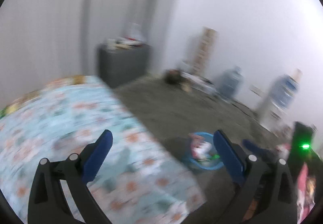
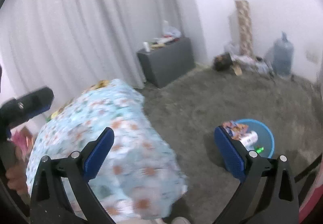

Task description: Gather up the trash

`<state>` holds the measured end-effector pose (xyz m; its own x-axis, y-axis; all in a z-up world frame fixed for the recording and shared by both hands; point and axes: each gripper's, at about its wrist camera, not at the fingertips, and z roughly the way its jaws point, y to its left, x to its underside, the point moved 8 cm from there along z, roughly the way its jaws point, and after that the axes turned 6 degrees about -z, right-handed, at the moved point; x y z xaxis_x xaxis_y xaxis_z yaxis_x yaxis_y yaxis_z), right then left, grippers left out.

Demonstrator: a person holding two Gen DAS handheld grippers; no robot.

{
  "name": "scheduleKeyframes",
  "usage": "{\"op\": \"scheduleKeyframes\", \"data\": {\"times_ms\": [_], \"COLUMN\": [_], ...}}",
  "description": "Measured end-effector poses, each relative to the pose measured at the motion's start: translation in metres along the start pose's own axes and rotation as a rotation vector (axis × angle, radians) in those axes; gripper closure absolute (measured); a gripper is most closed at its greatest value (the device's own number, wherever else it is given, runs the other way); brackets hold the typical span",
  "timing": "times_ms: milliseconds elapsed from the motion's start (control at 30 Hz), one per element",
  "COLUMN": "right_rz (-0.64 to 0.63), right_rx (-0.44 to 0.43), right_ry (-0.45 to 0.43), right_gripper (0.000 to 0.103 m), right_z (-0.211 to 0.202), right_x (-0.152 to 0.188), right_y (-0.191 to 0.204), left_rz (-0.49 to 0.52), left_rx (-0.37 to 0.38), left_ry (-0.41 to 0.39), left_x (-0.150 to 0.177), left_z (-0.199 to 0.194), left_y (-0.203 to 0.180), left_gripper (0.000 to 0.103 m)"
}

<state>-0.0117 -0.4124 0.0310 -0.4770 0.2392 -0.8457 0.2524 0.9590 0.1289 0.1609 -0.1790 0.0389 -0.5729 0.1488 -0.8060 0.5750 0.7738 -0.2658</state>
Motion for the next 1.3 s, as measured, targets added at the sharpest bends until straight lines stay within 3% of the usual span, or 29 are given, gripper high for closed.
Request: {"op": "scheduleKeyframes", "data": {"times_ms": [167,333,467,567,700,867,1300], "right_rz": [-0.123,-0.246,-0.352,-0.418,-0.409,-0.367,-0.337], "right_rx": [-0.043,-0.015,0.012,0.042,0.085,0.092,0.149], "right_ry": [-0.034,-0.076,-0.032,0.074,0.174,0.292,0.31], "right_gripper": [0.008,0.008,0.008,0.008,0.008,0.008,0.008], "right_z": [-0.031,-0.052,-0.056,-0.047,-0.04,-0.029,-0.024], "right_x": [0.003,0.021,0.048,0.073,0.104,0.143,0.149], "right_y": [0.063,0.102,0.12,0.128,0.119,0.108,0.094], "left_rz": [-0.077,-0.113,-0.105,-0.154,-0.208,-0.239,-0.22], "left_rx": [-0.302,-0.487,-0.547,-0.586,-0.604,-0.637,-0.684], "left_ry": [-0.068,-0.088,-0.009,0.051,0.151,0.13,0.161], "left_x": [0.032,0.071,0.106,0.14,0.164,0.163,0.165], "left_z": [-0.069,-0.101,-0.107,-0.105,-0.094,-0.1,-0.098], "left_y": [0.068,0.103,0.112,0.119,0.129,0.139,0.143], "left_gripper": [0.005,0.005,0.005,0.005,0.005,0.005,0.005]}}
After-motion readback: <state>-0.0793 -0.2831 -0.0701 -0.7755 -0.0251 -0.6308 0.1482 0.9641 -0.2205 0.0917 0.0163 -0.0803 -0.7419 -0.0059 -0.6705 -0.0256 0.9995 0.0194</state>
